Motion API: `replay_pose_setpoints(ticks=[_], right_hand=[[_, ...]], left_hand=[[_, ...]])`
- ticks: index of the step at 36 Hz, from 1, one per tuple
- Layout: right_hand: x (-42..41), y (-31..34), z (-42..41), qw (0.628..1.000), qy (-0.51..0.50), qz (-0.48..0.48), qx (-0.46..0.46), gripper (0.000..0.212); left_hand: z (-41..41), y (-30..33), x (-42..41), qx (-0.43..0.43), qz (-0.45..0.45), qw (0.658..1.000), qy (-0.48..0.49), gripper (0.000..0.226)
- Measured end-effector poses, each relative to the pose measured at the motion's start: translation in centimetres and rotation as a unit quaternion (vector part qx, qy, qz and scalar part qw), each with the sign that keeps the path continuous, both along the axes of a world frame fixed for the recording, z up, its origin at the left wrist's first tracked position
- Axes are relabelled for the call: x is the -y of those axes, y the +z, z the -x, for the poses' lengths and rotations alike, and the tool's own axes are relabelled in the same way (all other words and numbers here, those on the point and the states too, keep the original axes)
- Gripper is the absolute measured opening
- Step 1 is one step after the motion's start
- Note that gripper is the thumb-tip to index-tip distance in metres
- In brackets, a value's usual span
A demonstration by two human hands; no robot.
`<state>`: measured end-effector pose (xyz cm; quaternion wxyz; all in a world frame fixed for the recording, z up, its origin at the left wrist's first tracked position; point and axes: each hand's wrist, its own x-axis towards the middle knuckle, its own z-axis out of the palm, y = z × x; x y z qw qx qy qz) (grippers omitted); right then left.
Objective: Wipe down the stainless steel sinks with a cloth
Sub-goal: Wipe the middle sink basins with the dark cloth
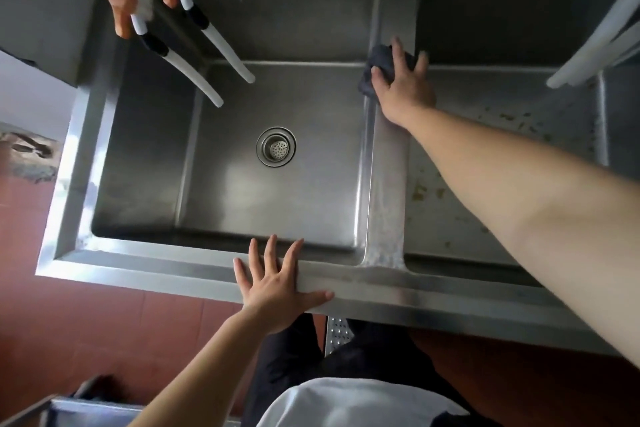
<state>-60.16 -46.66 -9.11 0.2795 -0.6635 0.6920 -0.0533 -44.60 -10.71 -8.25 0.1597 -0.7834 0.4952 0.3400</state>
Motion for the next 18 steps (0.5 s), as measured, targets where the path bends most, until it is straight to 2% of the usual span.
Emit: replay_pose_setpoints(ticks=[5, 13, 18], right_hand=[[-2.7, 1.2, 0.9, 0.998, 0.004, -0.017, 0.055, 0.069], [-17.0, 1.3, 3.8, 0.998, 0.039, -0.033, 0.036, 0.068], [-24.1, 1.3, 5.7, 0.992, 0.073, -0.086, 0.054, 0.072]], left_hand=[[0.0, 0.2, 0.2, -0.001, -0.006, 1.0, -0.001, 0.116], [0.0, 0.4, 0.4, 0.007, 0.002, 1.0, -0.005, 0.122], [0.2, 1.1, 0.6, 0.004, 0.0, 1.0, -0.002, 0.12]])
